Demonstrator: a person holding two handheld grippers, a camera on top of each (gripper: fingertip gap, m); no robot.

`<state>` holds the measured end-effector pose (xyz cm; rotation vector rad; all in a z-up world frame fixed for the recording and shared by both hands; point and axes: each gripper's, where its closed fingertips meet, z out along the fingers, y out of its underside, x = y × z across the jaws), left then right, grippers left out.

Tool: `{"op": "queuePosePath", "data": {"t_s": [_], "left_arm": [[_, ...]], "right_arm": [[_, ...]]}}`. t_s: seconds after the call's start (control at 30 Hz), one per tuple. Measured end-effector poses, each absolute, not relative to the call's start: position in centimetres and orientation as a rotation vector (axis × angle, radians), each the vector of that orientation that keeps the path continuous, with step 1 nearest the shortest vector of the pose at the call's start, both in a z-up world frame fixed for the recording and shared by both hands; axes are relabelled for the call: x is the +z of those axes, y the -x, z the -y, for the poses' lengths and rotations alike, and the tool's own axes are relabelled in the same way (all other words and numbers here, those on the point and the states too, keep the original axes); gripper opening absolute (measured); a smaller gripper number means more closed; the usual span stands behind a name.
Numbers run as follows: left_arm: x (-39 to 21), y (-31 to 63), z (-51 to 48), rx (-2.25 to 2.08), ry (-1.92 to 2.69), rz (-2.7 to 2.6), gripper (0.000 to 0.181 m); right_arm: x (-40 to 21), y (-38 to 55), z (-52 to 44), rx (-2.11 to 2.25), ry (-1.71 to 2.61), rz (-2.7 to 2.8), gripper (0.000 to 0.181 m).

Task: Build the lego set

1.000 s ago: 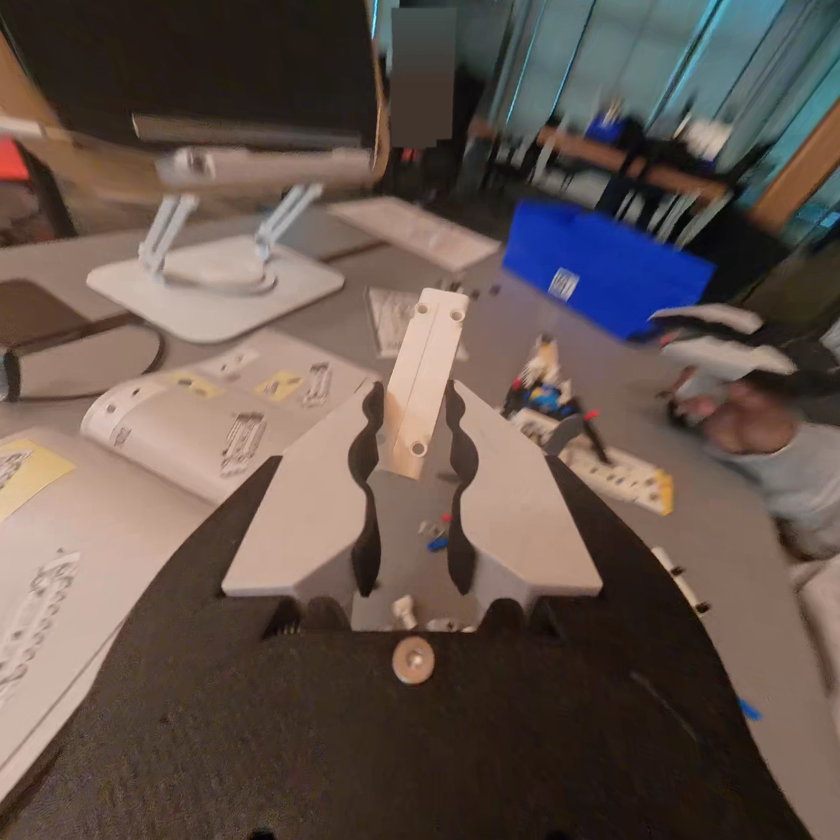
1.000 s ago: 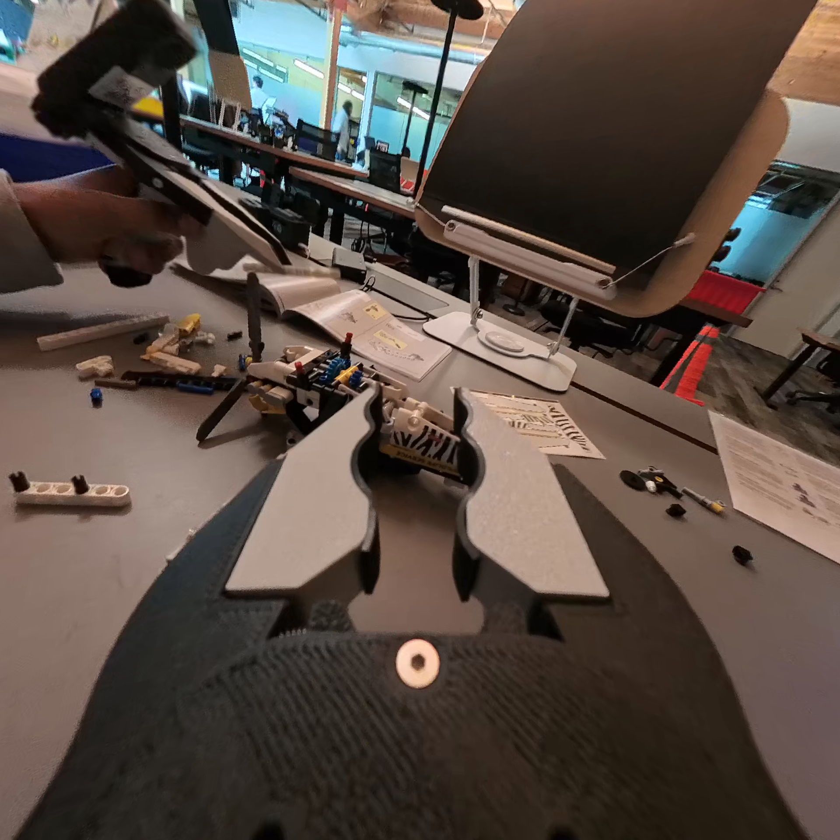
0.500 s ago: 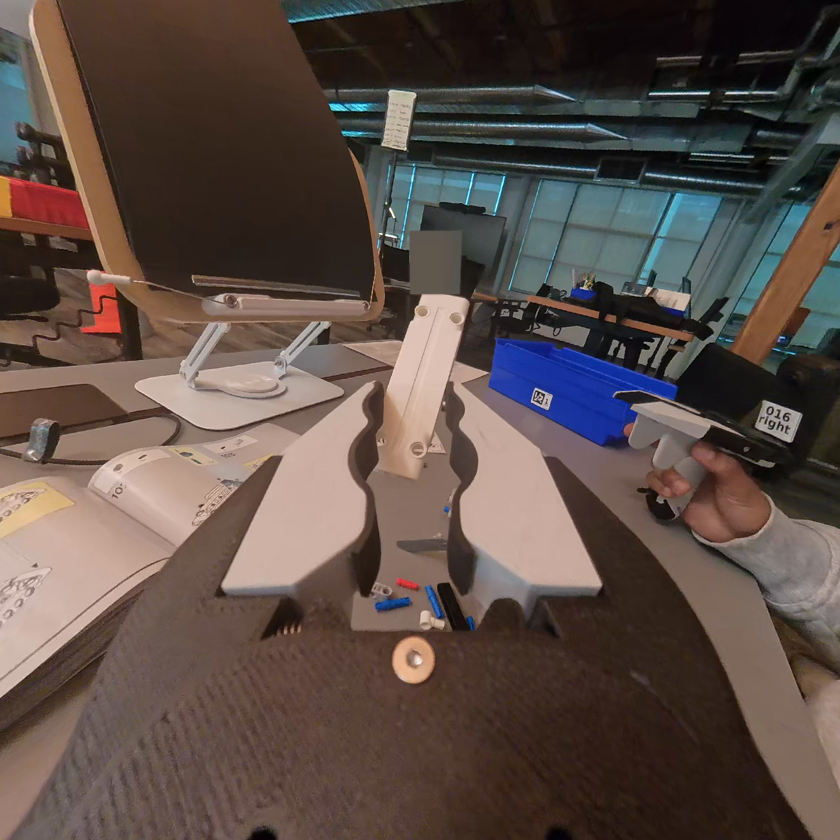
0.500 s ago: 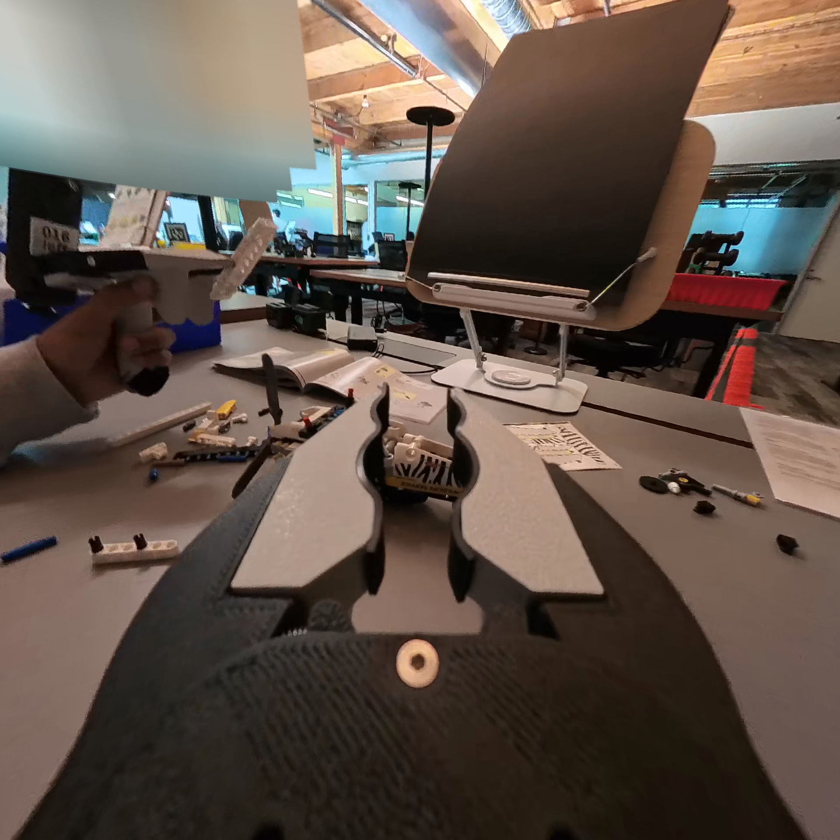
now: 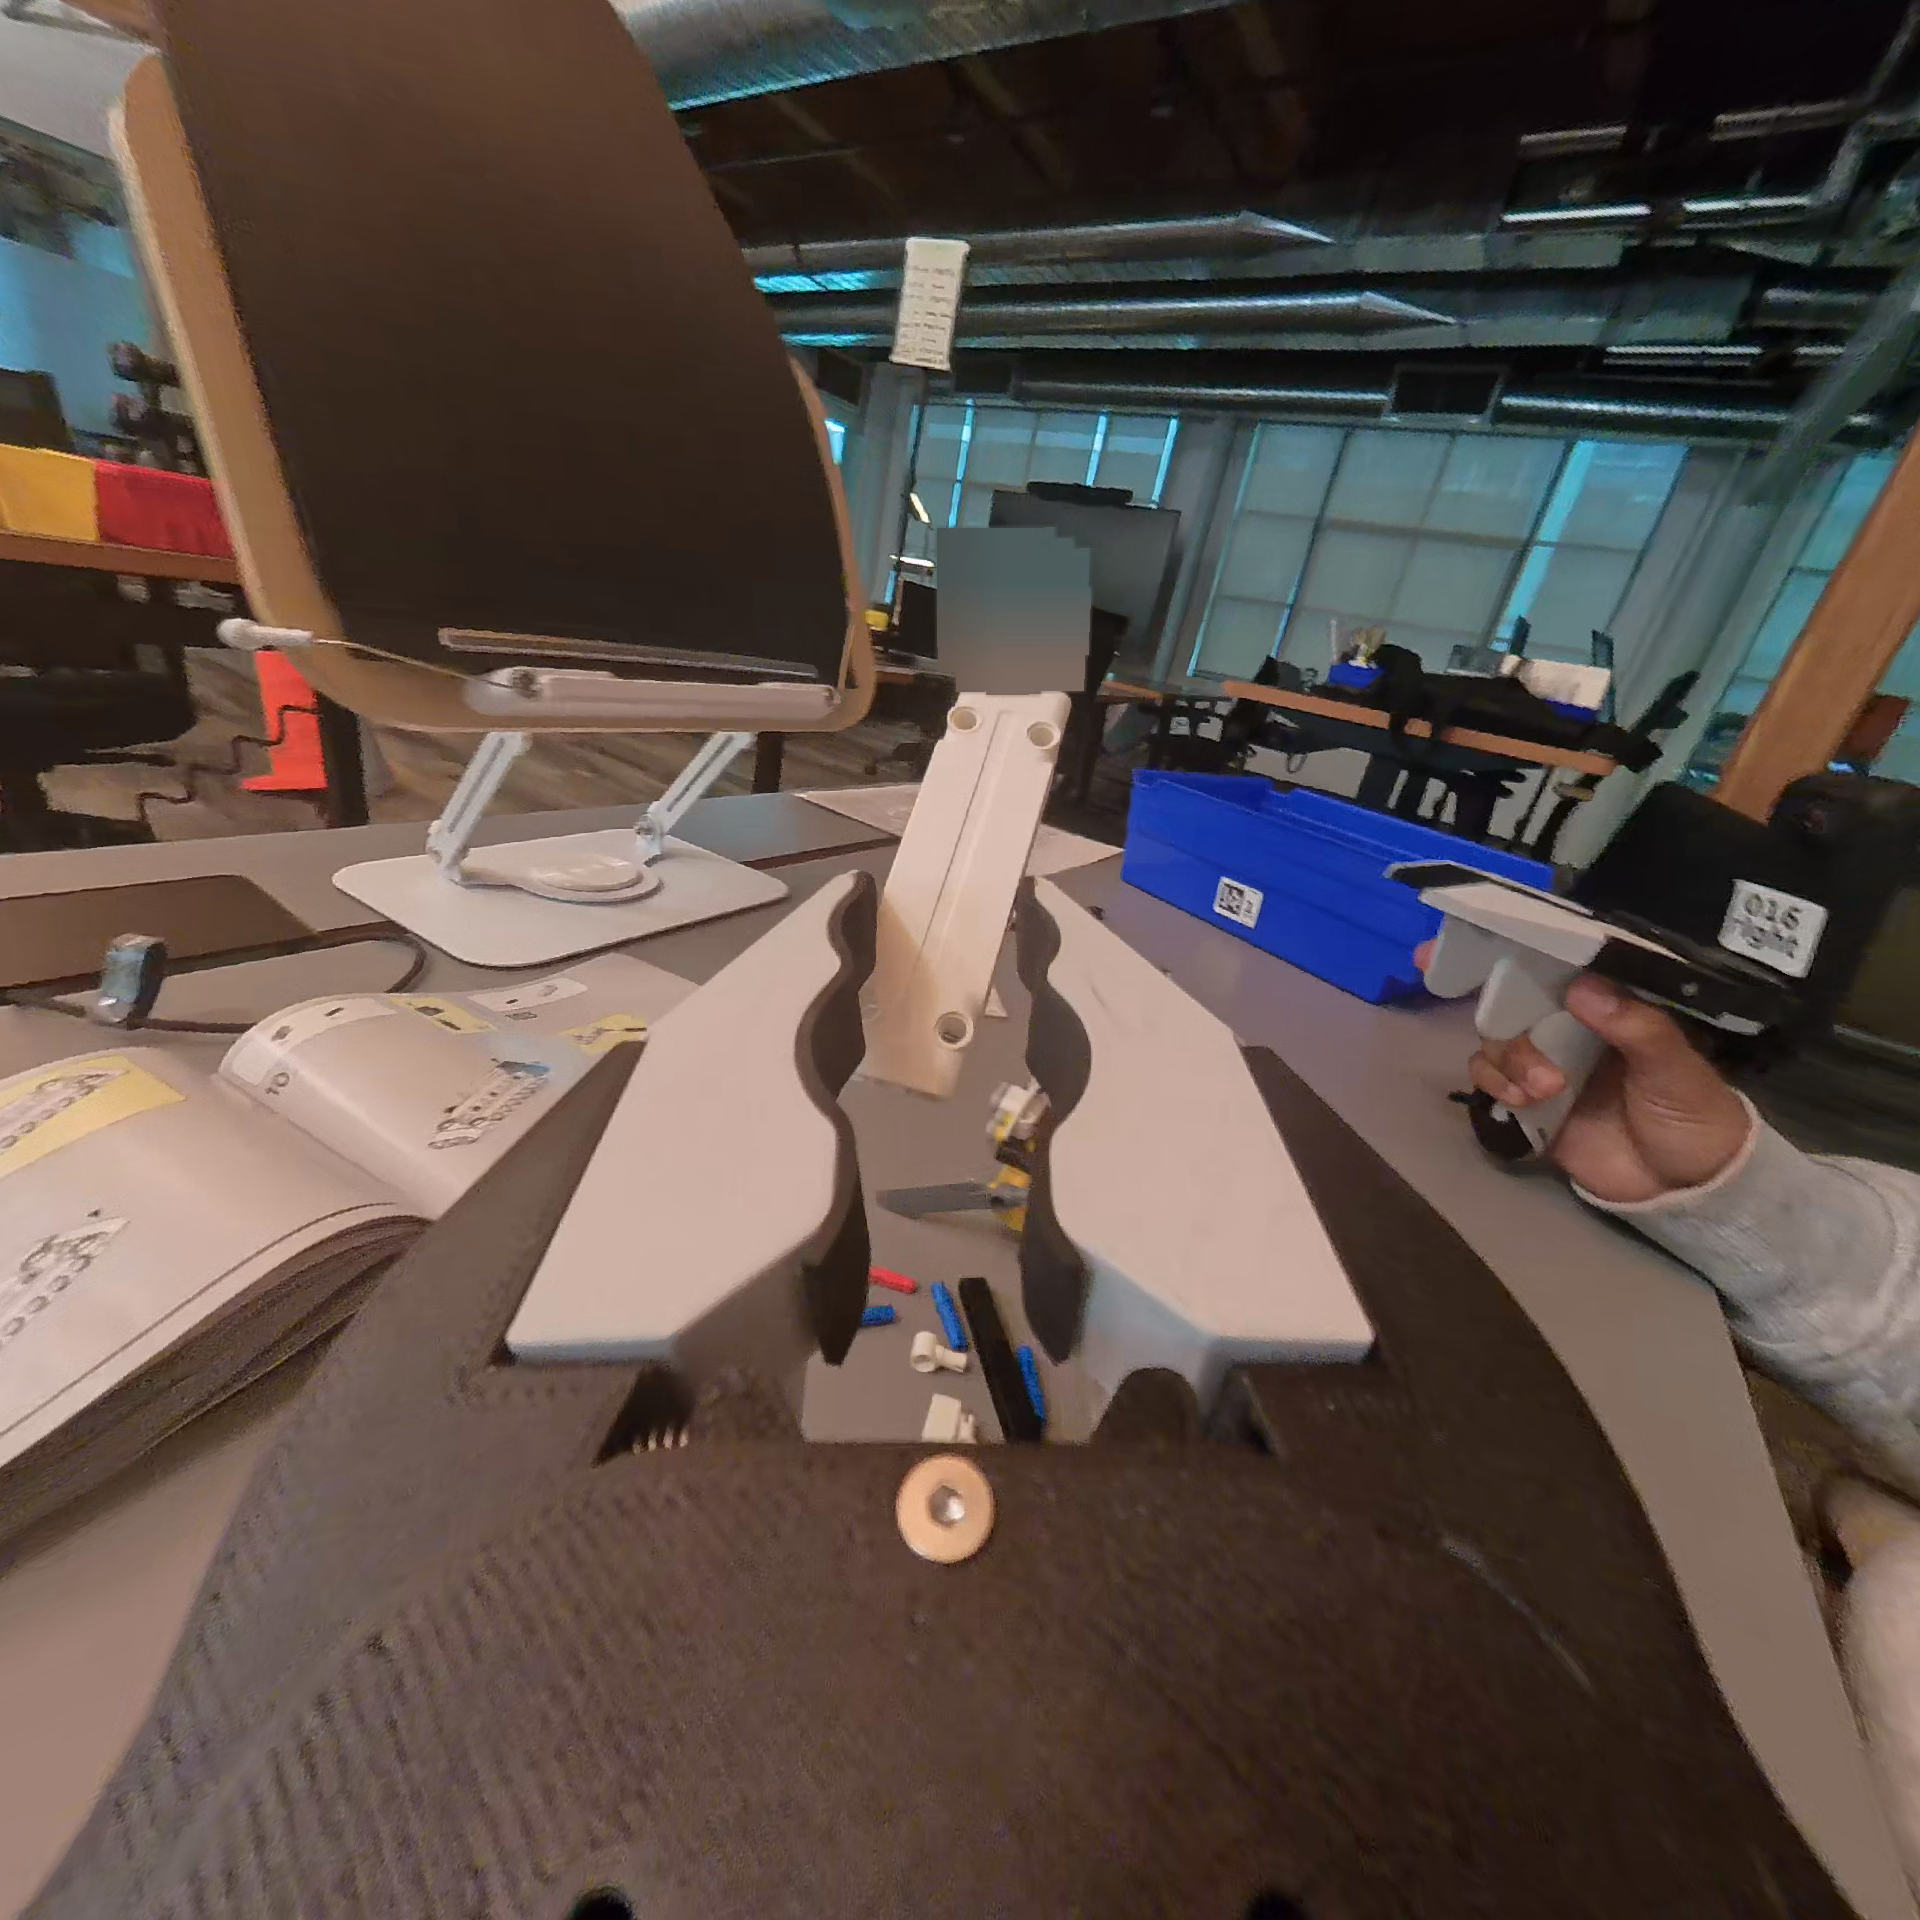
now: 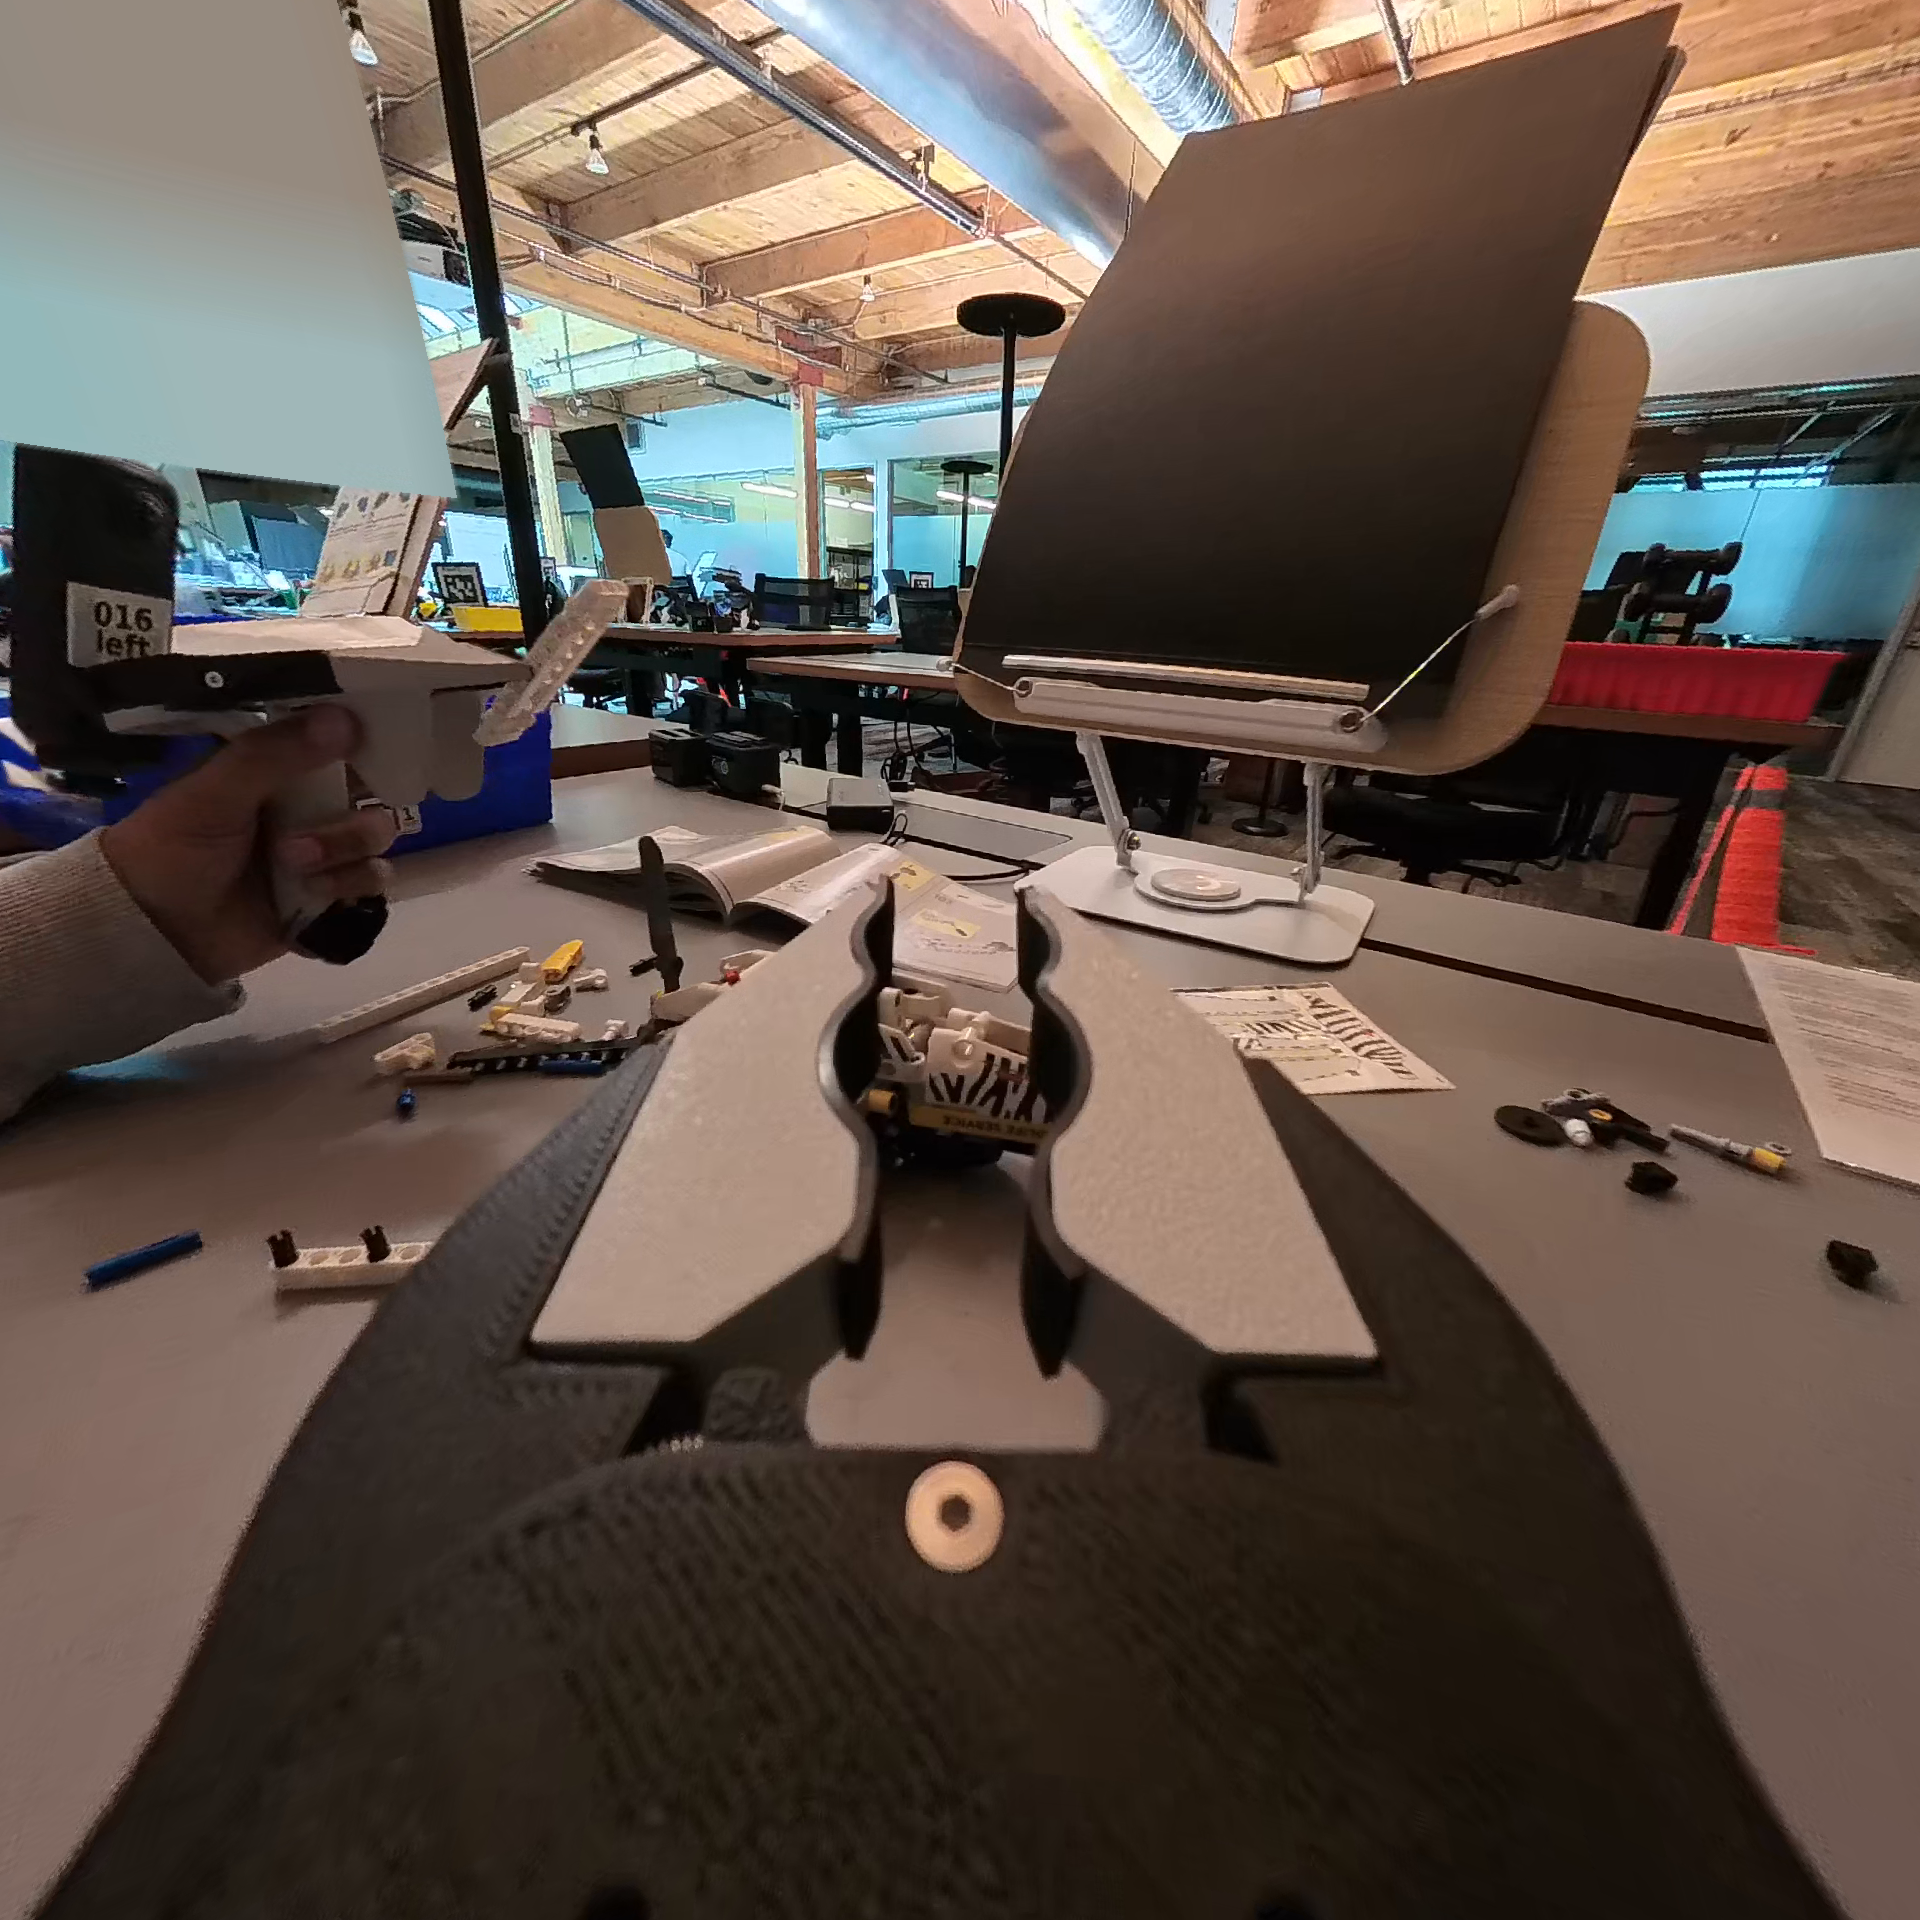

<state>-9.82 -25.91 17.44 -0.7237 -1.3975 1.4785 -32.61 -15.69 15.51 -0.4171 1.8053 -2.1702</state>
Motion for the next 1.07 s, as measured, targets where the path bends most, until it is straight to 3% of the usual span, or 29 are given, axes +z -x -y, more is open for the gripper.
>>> {"op": "queuePosePath", "data": {"t_s": [0.13,0.33,0.57,0.83,1.07], "left_arm": [[17.2,12.4,22.3,1.413,0.942,1.347,0.023],[13.3,18.0,14.3,0.824,1.266,1.346,0.024],[15.8,21.9,10.3,0.494,0.913,1.204,0.023],[15.1,22.8,9.4,0.330,0.825,1.222,0.023],[14.9,22.4,10.8,0.328,0.745,1.238,0.023]], "right_arm": [[15.6,32.6,15.6,-2.182,0.425,-1.800,0.021],[17.0,30.1,14.1,-2.194,0.574,-1.619,0.038],[16.8,25.3,11.7,-2.149,0.900,-1.465,0.062],[17.3,24.6,10.5,-2.412,1.030,-1.364,0.034],[17.1,23.9,10.0,-2.393,1.063,-1.328,0.042]]}}
